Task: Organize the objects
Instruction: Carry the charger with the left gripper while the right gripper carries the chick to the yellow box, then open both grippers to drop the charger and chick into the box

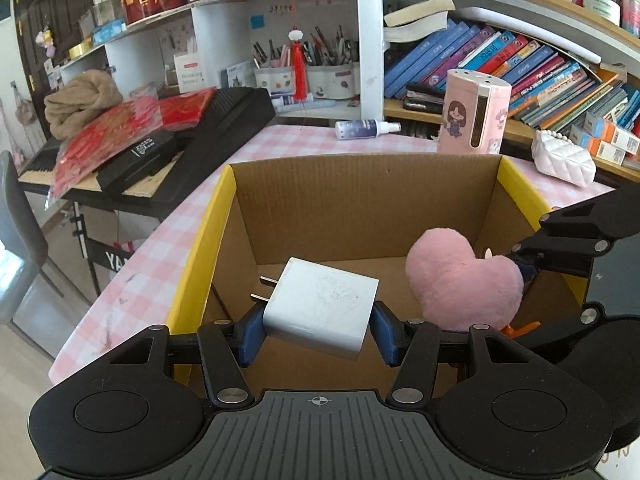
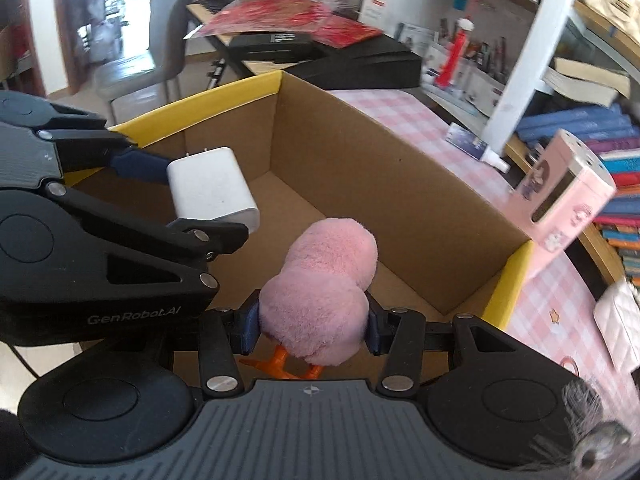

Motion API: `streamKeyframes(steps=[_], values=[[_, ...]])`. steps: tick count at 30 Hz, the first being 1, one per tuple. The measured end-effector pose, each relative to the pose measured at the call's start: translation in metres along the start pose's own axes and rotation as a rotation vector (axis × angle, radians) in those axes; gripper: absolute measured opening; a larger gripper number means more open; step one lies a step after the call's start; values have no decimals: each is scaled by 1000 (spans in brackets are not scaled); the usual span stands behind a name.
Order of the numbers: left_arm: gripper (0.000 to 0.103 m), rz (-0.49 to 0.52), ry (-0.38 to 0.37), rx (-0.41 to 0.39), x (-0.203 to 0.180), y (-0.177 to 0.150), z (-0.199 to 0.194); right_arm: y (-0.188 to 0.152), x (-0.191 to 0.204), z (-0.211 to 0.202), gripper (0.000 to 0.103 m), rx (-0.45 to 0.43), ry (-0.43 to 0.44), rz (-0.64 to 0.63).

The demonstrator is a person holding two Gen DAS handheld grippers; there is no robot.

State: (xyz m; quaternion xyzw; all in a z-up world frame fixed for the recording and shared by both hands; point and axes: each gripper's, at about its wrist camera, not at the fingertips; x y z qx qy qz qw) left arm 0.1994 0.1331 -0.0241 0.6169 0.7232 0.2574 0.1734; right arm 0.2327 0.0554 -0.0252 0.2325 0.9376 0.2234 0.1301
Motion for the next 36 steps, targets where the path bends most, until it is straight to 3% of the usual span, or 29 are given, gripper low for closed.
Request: streamKeyframes(steps=[6,17,22,23,28,36], values=[[54,24,30,6,-4,0,4,7,-1,8,46,34,26,-65],[52,58,64,3,-11,-2,8,10,9,15,46,93,-32,-120],[60,35,60,-26,-9,-3,3,10,11,15,48,86,-53,-128],[64,31,63,-40,-8,-3,0,10,11,14,48,81,-57,-129],[72,8,67,-114,-6,-4,-19,9,11,8,73,32,-76,-116],[83,-48,54,-241,6,-8,-65,0,9,-29,77,-123,-128,6]])
Point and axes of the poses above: each gripper's, at about its wrist camera, not at the fingertips, and z roughly the way its jaws point, x to its left, y to its top, and after that the axes turned 10 degrees about x, right-handed
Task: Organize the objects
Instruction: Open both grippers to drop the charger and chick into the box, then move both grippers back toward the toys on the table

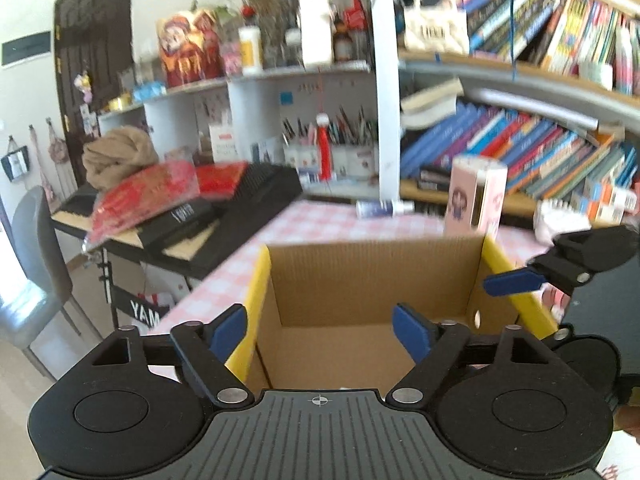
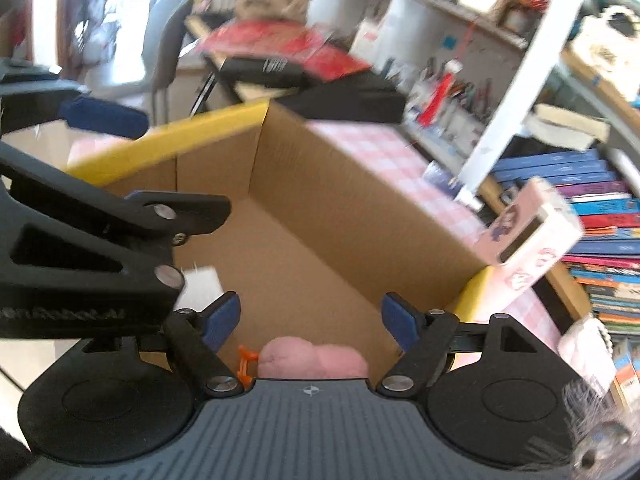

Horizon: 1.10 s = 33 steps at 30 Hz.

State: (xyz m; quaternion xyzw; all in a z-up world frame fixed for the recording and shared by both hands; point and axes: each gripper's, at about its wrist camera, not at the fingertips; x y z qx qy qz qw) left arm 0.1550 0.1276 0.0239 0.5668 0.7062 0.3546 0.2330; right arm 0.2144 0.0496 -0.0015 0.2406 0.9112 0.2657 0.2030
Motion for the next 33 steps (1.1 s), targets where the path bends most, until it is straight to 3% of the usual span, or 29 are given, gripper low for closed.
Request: streamKeyframes(steps=[8,12,17,19,25,33], values=[[88,-41,-7,-97,19,-12,-48,-19,9,-63,77,-154,-109,165],[88,-46,-13,-99,26,-27,-61,-34,19,-89,78,-204,-166,244],[94,-57,-10,-70,37,-48,-71,-59,36,-112,88,-249,-229,345],[96,-59,-4,-60,40,-58,-76,-71,46,-118,94,-252,-257,389],[96,-77,-13,1,48,-88,-88,-97,68,-128,99,-210,-320,448],[96,-75,-36,46,48,-115,-104,-127,84,-139,100,-128,-330,555]])
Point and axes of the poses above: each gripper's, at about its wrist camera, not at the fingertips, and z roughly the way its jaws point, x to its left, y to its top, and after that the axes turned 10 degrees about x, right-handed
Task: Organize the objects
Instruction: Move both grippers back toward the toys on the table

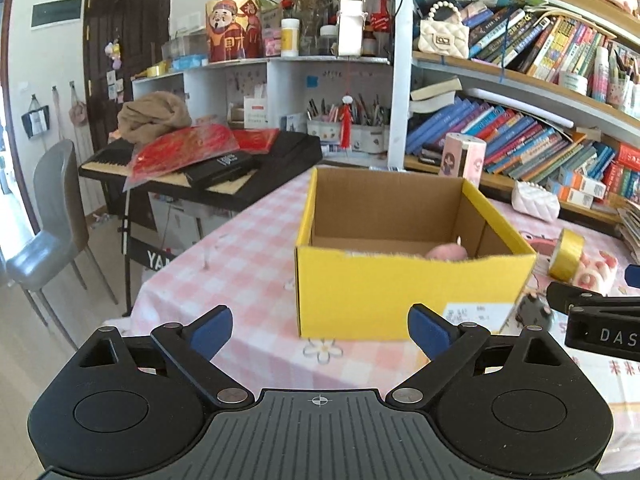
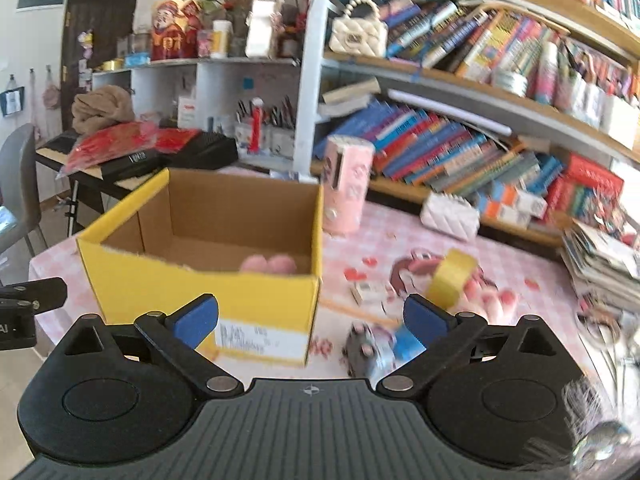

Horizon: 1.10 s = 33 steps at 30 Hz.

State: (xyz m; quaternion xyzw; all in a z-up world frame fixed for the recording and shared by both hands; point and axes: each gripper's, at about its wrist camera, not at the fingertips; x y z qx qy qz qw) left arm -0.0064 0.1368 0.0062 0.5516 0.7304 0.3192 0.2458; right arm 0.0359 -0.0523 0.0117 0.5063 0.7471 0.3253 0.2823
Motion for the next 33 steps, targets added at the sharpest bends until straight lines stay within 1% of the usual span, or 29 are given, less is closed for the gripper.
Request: streamKeyframes(steps=[4,9,15,20,27,33], values=[[96,26,-4,16,-5,-11,-6,-16,-5,-13,100,0,-22,40],[96,75,-24,17,-16,-20,-15,-32,-14,-27,102,2,-39,92],[96,137,-77,35,-33,-31,-21,-53,-25,-42,103,27,-81,129],[96,192,-121,52,-48,-37,-24,-70,-38,-53,103,53,-139,172],[97,267,-170,56,-68,-39,-26,-82,-57,-58,103,96,-201,233],[98,295,-211,66,-80,-36,-20,-87,-65,-57,103,126,-230,247]])
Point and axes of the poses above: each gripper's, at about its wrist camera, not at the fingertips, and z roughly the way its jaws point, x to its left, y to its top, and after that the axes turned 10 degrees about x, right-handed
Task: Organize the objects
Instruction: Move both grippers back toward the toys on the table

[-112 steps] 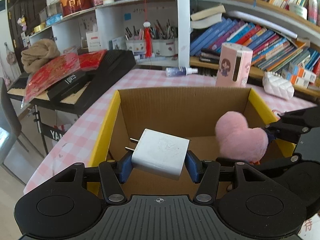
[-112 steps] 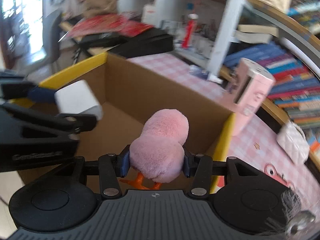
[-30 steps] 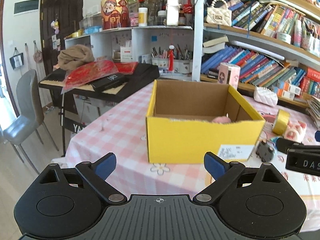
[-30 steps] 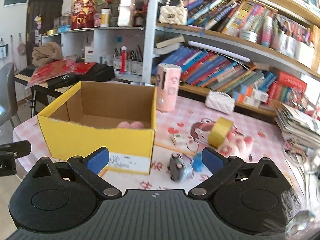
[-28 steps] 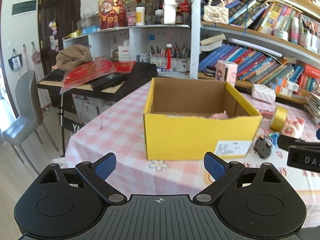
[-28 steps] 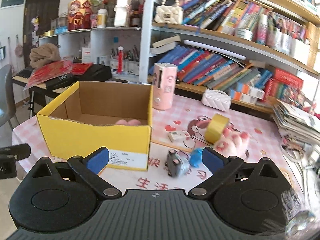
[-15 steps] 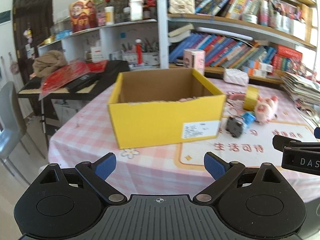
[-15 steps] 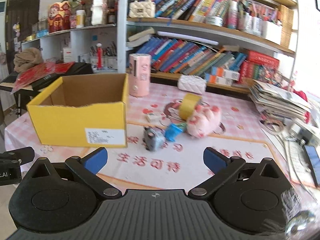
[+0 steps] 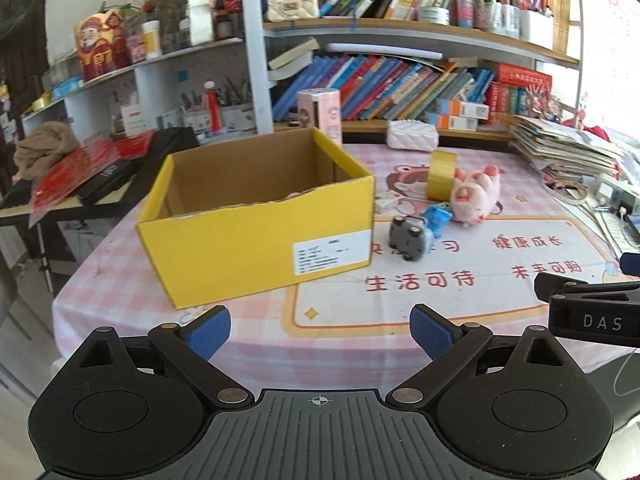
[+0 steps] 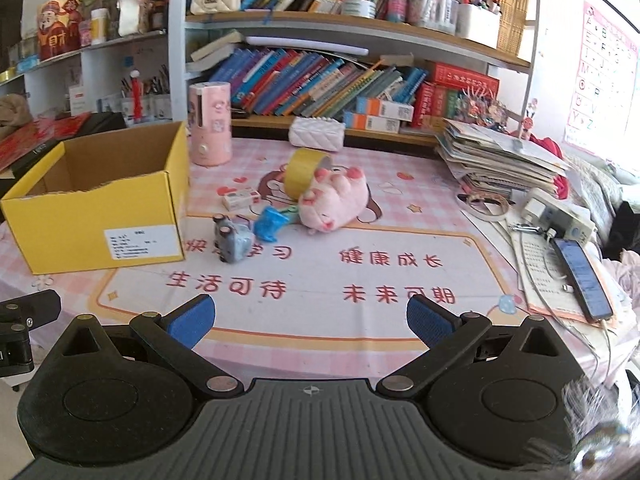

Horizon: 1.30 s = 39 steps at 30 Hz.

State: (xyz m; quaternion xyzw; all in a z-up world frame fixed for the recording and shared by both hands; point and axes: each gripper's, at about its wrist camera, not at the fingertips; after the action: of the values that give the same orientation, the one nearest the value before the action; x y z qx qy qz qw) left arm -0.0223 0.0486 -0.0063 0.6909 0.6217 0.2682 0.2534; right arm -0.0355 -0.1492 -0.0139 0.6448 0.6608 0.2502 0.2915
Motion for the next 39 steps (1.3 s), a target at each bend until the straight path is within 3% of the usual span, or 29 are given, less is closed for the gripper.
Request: streamKeyframes(steps=[10,25,39], values=[[98,29,-63,16,-20,17,18,8,-19,15,103,44,-50,14],[99,37,-53,9,-47,41,47,39,-45,51,103,67,-58,-5],[99,11,-49,93,-74,68,93,80,-67,92,103,61,26,-39]])
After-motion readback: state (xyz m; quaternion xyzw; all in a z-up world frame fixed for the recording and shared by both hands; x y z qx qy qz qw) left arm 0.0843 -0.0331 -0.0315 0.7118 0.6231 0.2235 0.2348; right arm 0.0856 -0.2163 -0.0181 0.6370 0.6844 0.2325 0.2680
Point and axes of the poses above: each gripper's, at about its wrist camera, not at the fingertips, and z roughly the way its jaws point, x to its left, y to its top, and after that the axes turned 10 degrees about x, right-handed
